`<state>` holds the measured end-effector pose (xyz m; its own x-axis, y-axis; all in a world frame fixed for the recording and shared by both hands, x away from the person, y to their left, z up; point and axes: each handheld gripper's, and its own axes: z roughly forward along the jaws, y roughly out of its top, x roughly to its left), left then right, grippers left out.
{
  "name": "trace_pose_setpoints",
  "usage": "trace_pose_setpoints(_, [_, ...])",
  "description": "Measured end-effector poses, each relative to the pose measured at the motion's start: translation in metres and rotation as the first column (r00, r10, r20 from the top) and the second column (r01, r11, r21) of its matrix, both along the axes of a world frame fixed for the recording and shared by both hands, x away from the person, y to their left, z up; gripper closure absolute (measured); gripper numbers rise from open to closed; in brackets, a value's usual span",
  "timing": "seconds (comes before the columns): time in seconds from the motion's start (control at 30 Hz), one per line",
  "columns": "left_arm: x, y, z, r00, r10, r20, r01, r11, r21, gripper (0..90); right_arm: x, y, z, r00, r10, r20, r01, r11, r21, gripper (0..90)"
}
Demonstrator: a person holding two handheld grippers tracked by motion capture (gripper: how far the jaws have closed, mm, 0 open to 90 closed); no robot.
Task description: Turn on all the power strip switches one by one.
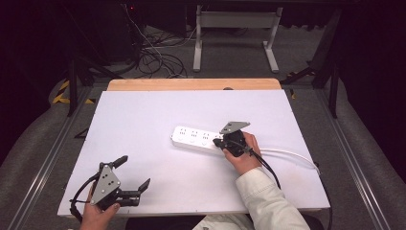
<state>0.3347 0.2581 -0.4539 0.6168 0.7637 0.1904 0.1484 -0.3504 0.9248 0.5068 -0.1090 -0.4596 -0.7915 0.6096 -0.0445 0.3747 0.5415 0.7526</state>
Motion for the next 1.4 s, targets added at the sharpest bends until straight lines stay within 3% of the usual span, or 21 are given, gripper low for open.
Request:
trace_pose_setpoints(0.57, [0.0, 0.0, 0.0, 1.0, 0.0, -0.001, 0.0, 1.0, -0.001, 3.4, -0.004, 0.006, -0.003, 0.9988, -0.026, 0.042, 0.027, 0.999, -0.038, 90.0])
trace_pose_setpoints(0.73, [0.0, 0.0, 0.0, 1.0, 0.0, 0.0, 0.0, 1.0, 0.001, 3.4, -0.005, 0.007, -0.004, 0.9985, -0.043, 0.033, 0.044, 0.999, -0.032, 90.0])
trace_pose_setpoints(1.0, [-0.001, 0.0, 0.0, 1.0, 0.001, -0.003, -0.001, 1.0, -0.004, 3.4, -0.009, 0.01, -0.005, 0.9965, -0.051, 0.066, 0.055, 0.997, -0.054, 90.0])
trace_pose_setpoints(1.1, [-0.001, 0.0, 0.0, 1.0, -0.001, -0.003, 0.001, 1.0, -0.006, 3.4, -0.011, 0.007, -0.003, 0.9952, -0.049, 0.085, 0.051, 0.998, -0.021, 90.0])
trace_pose_setpoints(1.13, [0.0, 0.0, 0.0, 1.0, 0.0, -0.001, 0.0, 1.0, -0.001, 3.4, -0.011, 0.001, 0.005, 0.9921, -0.056, 0.112, 0.049, 0.997, 0.061, 90.0])
trace_pose_setpoints(1.2, [0.001, 0.001, 0.0, 1.0, 0.002, -0.004, -0.002, 1.0, -0.006, 3.4, -0.01, 0.0, 0.012, 0.9921, -0.051, 0.114, 0.038, 0.993, 0.115, 90.0])
trace_pose_setpoints(1.4, [0.0, 0.001, 0.0, 1.0, 0.001, 0.001, -0.001, 1.0, -0.002, 3.4, -0.013, 0.011, 0.012, 0.9928, -0.018, 0.119, 0.008, 0.997, 0.08, 90.0])
